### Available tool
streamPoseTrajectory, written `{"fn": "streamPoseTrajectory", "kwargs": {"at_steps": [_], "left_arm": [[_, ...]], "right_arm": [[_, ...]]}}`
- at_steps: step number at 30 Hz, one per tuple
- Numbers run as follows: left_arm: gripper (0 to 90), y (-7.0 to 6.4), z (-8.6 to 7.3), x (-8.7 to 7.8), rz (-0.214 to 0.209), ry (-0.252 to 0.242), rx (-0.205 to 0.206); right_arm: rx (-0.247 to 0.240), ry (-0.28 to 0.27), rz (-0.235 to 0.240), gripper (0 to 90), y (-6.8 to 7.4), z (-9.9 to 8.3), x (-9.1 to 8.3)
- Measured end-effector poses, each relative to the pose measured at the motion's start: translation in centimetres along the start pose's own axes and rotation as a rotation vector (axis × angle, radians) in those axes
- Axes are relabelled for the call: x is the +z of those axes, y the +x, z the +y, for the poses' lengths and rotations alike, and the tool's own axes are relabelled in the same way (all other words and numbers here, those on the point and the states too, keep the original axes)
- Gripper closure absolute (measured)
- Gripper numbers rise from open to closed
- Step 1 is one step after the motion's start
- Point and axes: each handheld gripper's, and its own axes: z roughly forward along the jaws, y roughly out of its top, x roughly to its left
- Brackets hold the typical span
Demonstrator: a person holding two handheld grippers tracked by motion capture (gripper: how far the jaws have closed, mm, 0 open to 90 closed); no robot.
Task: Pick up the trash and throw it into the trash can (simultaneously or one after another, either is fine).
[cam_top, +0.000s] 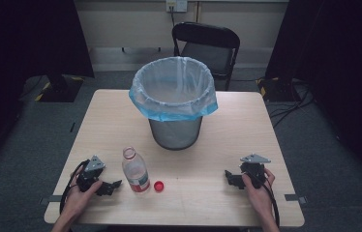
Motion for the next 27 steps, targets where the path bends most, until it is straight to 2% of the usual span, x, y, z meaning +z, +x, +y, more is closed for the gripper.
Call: {"fn": "streamPoseTrajectory", "kwargs": {"at_steps": [5,7,8,12,17,20,25,27], "left_arm": [[2.2,0.0,0.1,-0.1,0.008,0.001,-0.017],[6.4,0.1,0.1,-0.3,0.025,0.001,-0.024],[11.3,0.2,0.0,-0.4,0.021,-0.003,-0.033],[16.0,0.4,0.1,-0.7,0.021,-0.002,-0.041],[16.3,0.0,0.2,-1.0,0.0,0.002,-0.013],[16.4,-0.1,0.3,-1.6,-0.058,-0.049,-0.051],[17.2,-0.5,0.3,-2.9,-0.072,-0.116,-0.057],[17.2,-0.6,0.3,-3.3,-0.109,-0.148,-0.074]], "right_arm": [[-0.001,0.0,0.0,8.2,0.0,0.0,0.0],[0.0,-0.002,-0.004,8.5,0.0,0.0,0.0],[0.005,-0.003,-0.009,8.7,0.1,-0.1,-0.1],[0.006,-0.002,-0.01,8.7,0.1,-0.1,-0.1],[0.005,-0.003,-0.01,8.6,0.1,-0.1,0.0],[0.006,-0.003,-0.009,8.6,0.1,-0.1,-0.1],[0.006,-0.003,-0.01,8.6,0.1,-0.1,-0.1],[0.006,-0.003,-0.01,8.6,0.1,-0.1,-0.1]]}}
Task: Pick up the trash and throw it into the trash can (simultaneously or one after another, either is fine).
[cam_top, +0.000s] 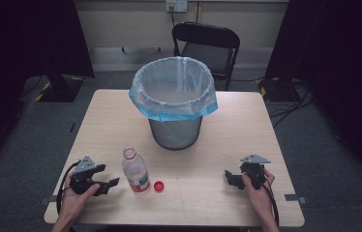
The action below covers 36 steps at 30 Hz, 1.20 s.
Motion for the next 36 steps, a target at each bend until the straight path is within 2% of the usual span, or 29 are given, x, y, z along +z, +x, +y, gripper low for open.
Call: {"fn": "streamPoseTrajectory", "kwargs": {"at_steps": [6,9,10,13,17,19,23,25,30,32,36], "left_arm": [[16.7,-1.1,0.5,-0.8,-0.027,-0.028,0.021],[18.2,-1.9,0.8,-1.1,-0.037,-0.032,0.063],[18.2,-1.9,0.8,-1.1,-0.037,-0.032,0.063],[18.2,-2.4,1.0,-1.3,-0.068,-0.031,0.094],[16.7,-3.1,1.0,-1.2,-0.152,-0.04,0.105],[16.4,-3.4,1.1,-1.1,-0.162,-0.045,0.11],[15.8,-4.2,1.4,-0.7,-0.215,-0.055,0.124],[15.9,-4.7,1.6,-0.4,-0.222,-0.061,0.137],[15.9,-5.4,2.0,0.4,-0.231,-0.082,0.137],[15.9,-5.6,2.2,0.8,-0.239,-0.099,0.12],[15.9,-5.8,2.5,1.2,-0.236,-0.105,0.118]], "right_arm": [[-0.001,0.0,0.0,8.6,0.0,0.0,0.0],[0.0,0.0,0.0,8.6,0.0,0.0,0.0],[0.0,0.0,0.0,8.6,0.0,0.0,0.0],[0.0,0.0,0.0,8.6,0.0,0.0,0.0],[-0.001,0.0,0.0,8.6,0.0,0.0,0.0],[0.0,0.0,0.0,8.6,0.0,0.0,0.0],[-0.001,-0.001,0.0,8.6,0.0,0.0,0.0],[0.0,0.0,0.0,8.6,0.0,0.0,0.0],[0.0,0.0,0.0,8.6,0.0,0.0,0.0],[-0.001,-0.001,0.0,8.6,0.0,0.0,0.0],[0.0,0.0,0.0,8.6,0.0,0.0,0.0]]}}
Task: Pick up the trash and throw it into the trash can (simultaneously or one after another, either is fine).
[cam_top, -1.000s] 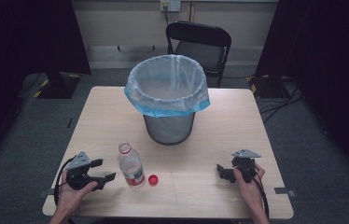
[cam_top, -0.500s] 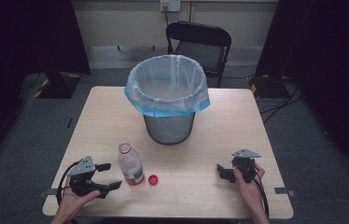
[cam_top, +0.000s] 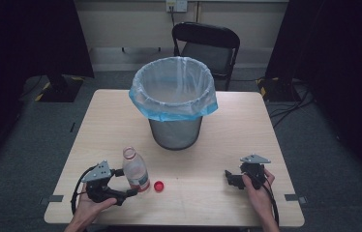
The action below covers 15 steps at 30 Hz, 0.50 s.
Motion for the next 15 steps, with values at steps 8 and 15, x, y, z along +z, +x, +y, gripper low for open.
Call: {"fn": "streamPoseTrajectory", "kwargs": {"at_steps": [8,15], "left_arm": [[15.9,-0.2,0.4,1.6,0.013,-0.017,-0.007],[17.4,0.0,0.4,2.6,0.048,-0.009,0.003]], "right_arm": [[-0.001,0.0,0.0,8.6,0.0,0.0,0.0],[0.0,0.0,0.0,8.6,0.0,0.0,0.0]]}}
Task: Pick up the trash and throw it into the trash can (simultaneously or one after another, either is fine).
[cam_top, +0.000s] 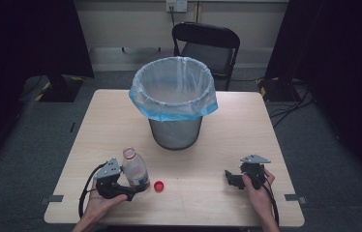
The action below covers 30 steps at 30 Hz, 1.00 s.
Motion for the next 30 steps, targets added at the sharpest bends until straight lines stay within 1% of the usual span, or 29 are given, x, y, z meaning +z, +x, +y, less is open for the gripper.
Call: {"fn": "streamPoseTrajectory", "kwargs": {"at_steps": [2,5,6,10,11,12,16,17,18,19,21,30], "left_arm": [[19.0,0.0,0.0,0.1,0.003,-0.003,0.005],[19.0,0.0,0.0,0.3,0.001,0.001,-0.003],[19.0,-0.1,0.0,0.3,0.002,0.009,0.006],[20.5,-0.3,0.0,0.7,0.006,0.019,0.015],[21.7,-0.4,0.0,0.7,0.01,0.025,0.027],[26.3,-0.4,0.0,0.7,0.009,0.025,0.032],[27.1,-0.3,0.0,0.6,0.006,0.029,0.024],[27.3,-0.2,0.0,0.6,0.013,0.027,0.035],[27.5,-0.2,0.0,0.5,0.013,0.026,0.037],[27.6,-0.2,0.0,0.5,0.006,0.022,0.023],[27.7,-0.2,0.1,0.3,0.004,0.009,0.022],[27.8,0.3,0.3,-0.7,-0.019,-0.065,-0.04]], "right_arm": [[0.0,0.0,0.0,8.6,0.0,0.0,0.0],[-0.001,-0.001,0.0,8.6,0.0,0.0,0.0],[0.0,0.0,0.0,8.6,0.0,0.0,0.0],[0.0,0.0,0.0,8.6,0.0,0.0,0.0],[-0.001,-0.001,0.0,8.6,0.0,0.0,0.0],[0.0,0.0,0.0,8.6,0.0,0.0,0.0],[-0.001,-0.001,0.0,8.6,0.0,0.0,0.0],[0.0,0.0,0.0,8.6,0.0,0.0,0.0],[0.0,0.0,0.0,8.6,0.0,0.0,0.0],[-0.001,0.0,0.0,8.6,0.0,0.0,0.0],[0.0,0.0,0.0,8.6,0.0,0.0,0.0],[0.0,0.0,0.0,8.6,0.0,0.0,0.0]]}}
